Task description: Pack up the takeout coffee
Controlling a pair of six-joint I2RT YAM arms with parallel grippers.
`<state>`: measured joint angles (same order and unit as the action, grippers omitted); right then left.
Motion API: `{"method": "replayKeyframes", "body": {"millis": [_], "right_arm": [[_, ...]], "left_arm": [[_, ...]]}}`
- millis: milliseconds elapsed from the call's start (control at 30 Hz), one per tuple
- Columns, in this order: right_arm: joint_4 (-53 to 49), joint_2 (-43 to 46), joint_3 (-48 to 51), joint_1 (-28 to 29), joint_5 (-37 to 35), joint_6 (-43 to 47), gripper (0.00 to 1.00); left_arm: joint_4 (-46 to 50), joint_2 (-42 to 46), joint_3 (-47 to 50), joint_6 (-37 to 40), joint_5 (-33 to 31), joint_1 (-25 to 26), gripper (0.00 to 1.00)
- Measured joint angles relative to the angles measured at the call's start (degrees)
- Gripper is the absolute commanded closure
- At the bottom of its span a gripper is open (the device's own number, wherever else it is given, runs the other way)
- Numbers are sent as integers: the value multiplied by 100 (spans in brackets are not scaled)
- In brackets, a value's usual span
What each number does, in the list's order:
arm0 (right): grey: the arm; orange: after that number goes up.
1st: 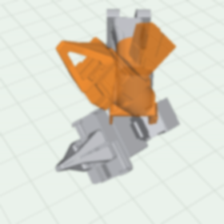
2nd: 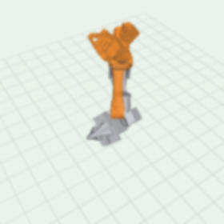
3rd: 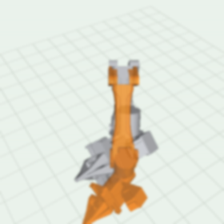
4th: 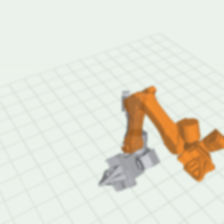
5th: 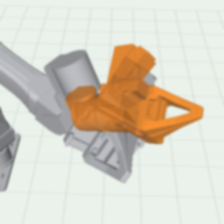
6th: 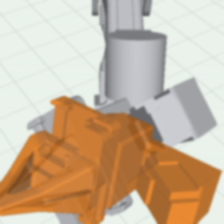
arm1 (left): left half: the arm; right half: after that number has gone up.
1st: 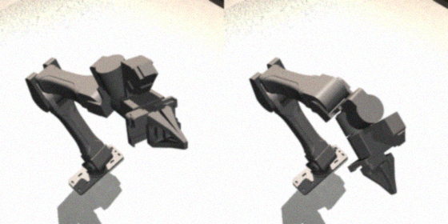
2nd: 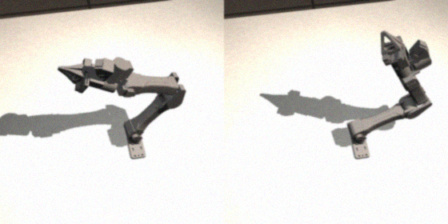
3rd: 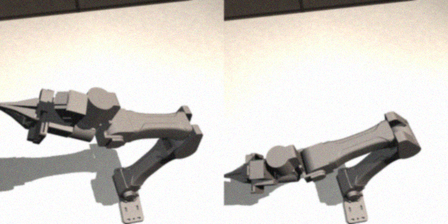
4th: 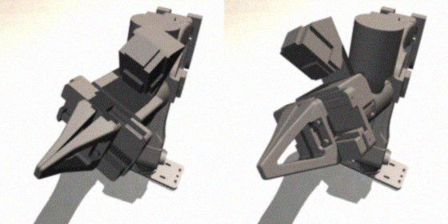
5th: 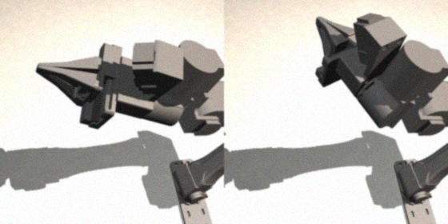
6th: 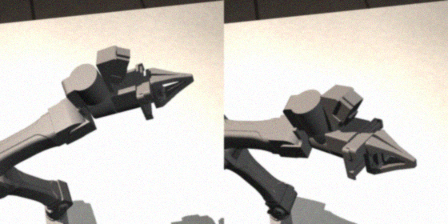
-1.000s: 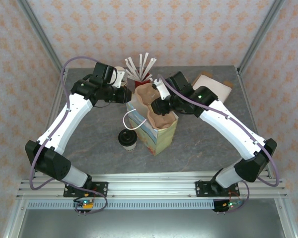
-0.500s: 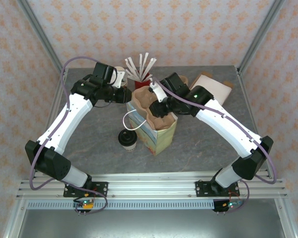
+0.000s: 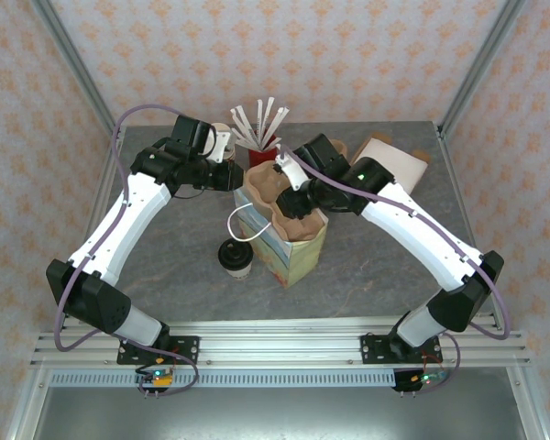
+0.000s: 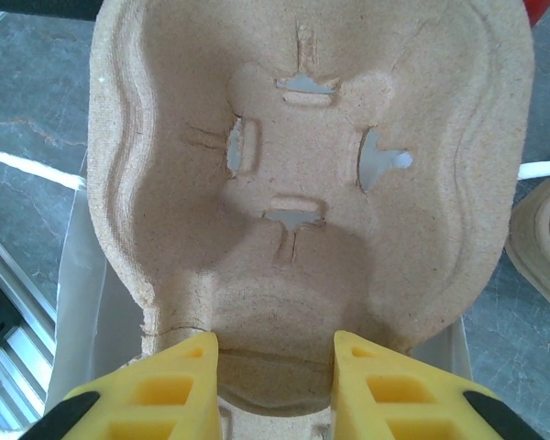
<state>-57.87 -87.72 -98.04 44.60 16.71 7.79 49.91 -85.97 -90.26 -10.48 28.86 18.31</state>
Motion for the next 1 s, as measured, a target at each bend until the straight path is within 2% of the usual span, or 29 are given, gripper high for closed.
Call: {"method": "replayKeyframes", "body": {"millis": [300, 1000], "right_arm": [[-149, -63, -387, 28, 118, 2, 70], [-328, -267, -238, 37, -70, 44, 71]], "left_arm": [[-2, 0, 0, 4, 79, 0, 78], [7, 0, -17, 9, 72, 2, 78]]}}
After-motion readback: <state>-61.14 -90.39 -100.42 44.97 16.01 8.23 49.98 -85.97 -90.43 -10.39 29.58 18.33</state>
